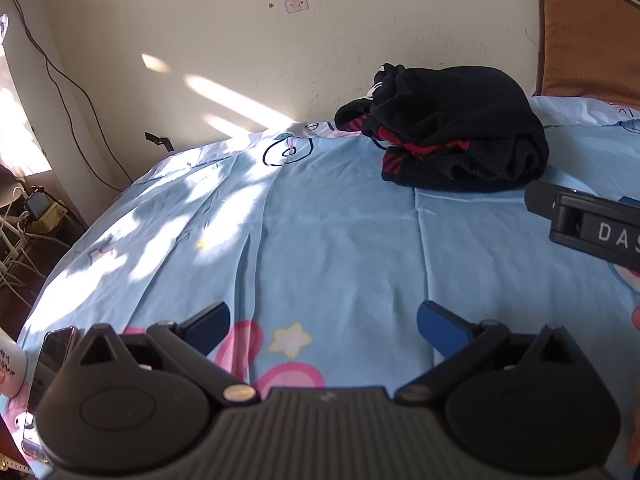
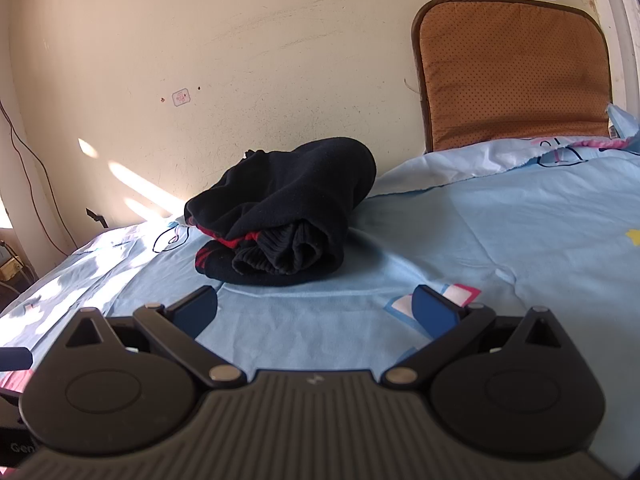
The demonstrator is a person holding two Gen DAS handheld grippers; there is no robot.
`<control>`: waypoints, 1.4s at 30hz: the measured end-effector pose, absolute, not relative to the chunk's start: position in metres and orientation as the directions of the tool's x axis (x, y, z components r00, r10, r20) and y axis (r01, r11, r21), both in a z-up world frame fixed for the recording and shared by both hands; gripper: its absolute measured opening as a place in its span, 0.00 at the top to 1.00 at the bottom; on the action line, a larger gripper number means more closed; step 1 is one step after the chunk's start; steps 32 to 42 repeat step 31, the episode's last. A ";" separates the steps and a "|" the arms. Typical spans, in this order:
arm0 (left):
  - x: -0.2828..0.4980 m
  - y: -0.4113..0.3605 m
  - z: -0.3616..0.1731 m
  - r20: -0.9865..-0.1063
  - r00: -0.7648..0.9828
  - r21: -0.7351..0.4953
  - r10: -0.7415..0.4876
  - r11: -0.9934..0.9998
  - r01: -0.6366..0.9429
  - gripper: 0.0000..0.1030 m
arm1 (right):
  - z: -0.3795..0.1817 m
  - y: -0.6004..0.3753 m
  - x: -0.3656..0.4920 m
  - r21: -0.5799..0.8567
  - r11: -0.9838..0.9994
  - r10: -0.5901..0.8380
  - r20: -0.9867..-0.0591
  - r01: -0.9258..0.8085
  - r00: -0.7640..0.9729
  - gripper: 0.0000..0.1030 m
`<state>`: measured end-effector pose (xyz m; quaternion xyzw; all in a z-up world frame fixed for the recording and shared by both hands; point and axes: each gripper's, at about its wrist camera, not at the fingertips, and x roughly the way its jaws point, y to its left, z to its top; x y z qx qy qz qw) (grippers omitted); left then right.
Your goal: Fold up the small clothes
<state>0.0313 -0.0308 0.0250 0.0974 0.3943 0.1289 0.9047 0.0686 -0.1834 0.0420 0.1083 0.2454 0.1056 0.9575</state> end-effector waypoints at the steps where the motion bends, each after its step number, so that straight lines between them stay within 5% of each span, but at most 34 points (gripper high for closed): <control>1: 0.031 -0.031 0.025 -0.689 0.655 0.278 0.311 0.948 -0.157 0.00 | 0.042 -0.183 0.069 0.259 0.954 0.255 -0.447 -0.149 0.857 0.00; 42: 0.031 -0.032 0.023 -0.706 0.657 0.246 0.262 0.962 -0.120 0.00 | 0.042 -0.184 0.068 0.260 0.954 0.255 -0.446 -0.148 0.858 0.00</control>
